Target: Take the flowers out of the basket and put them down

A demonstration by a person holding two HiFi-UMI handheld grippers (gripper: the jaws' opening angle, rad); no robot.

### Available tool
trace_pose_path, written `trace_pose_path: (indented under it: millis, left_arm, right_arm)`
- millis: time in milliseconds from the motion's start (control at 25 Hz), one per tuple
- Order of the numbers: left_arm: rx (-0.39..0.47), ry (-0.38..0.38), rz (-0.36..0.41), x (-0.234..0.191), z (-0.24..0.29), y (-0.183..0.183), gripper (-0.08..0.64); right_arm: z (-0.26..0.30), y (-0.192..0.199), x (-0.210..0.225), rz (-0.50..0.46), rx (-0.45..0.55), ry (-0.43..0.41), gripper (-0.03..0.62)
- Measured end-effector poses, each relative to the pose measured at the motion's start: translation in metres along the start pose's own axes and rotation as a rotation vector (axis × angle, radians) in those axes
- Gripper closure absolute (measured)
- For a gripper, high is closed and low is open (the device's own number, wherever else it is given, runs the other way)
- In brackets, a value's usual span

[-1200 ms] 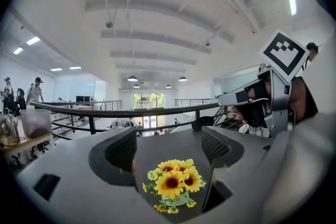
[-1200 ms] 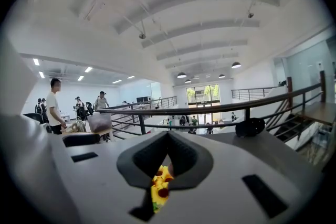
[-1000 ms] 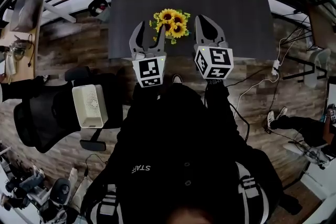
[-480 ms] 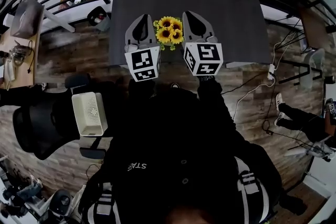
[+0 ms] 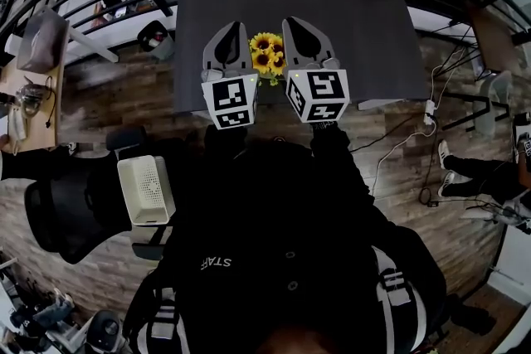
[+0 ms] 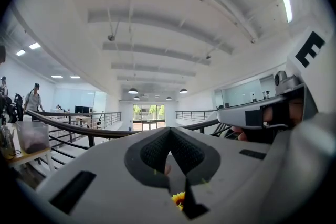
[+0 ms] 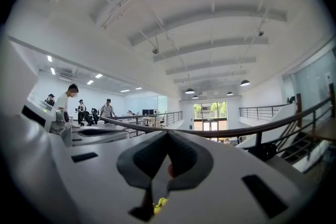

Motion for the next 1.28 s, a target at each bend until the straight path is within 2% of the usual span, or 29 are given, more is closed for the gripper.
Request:
trace_pose_path:
  millis: [760,1280]
  left_arm:
    - [-0.021,0.011,-0.014,0.008,0.003,0.01,0.558]
    - [-0.021,-0.019,-0.029,-0.009,0.002,0.011,0.56]
  right_arm:
    - [-0.001,0.006,-0.002,-0.009,-0.01,-0.007,0.581]
    - [0.001,0.01,-0.001,-0.011,-0.014,0.009,0.58]
Point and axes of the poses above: the fingertips, and each gripper's own axes: z forward along the fingers, x to its right, y out of its underside, the point moved 5 cm from there along -z, backward along the fingers, and after that the axes turned 9 degrees about -x, right-handed, at the moved point
